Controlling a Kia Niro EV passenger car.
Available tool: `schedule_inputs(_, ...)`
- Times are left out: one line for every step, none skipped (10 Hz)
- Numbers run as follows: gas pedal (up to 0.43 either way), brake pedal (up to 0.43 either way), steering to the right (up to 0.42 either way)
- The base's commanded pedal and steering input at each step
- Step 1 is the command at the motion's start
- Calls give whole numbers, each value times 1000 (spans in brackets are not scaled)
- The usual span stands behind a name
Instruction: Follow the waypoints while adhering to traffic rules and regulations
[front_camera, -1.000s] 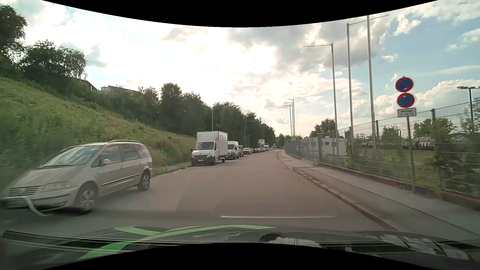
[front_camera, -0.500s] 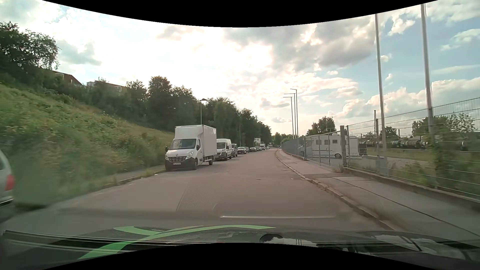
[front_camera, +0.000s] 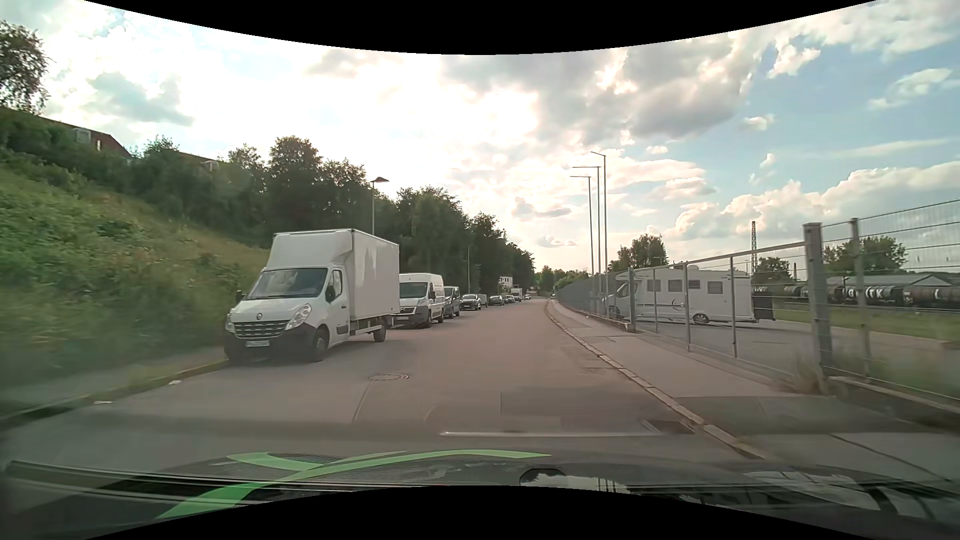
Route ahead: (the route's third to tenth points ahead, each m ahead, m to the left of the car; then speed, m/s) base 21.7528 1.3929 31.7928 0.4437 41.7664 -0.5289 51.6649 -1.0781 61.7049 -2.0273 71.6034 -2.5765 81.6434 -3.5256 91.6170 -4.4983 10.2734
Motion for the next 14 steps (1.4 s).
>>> schedule_inputs(20,0,8)
schedule_inputs(20,0,5)
schedule_inputs(20,0,3)
schedule_inputs(20,0,2)
schedule_inputs(20,0,1)
schedule_inputs(28,0,2)
schedule_inputs(47,0,3)
schedule_inputs(47,0,3)
schedule_inputs(47,0,4)
schedule_inputs(47,0,5)
schedule_inputs(47,0,6)
schedule_inputs(47,0,8)
schedule_inputs(59,0,11)
schedule_inputs(67,0,11)
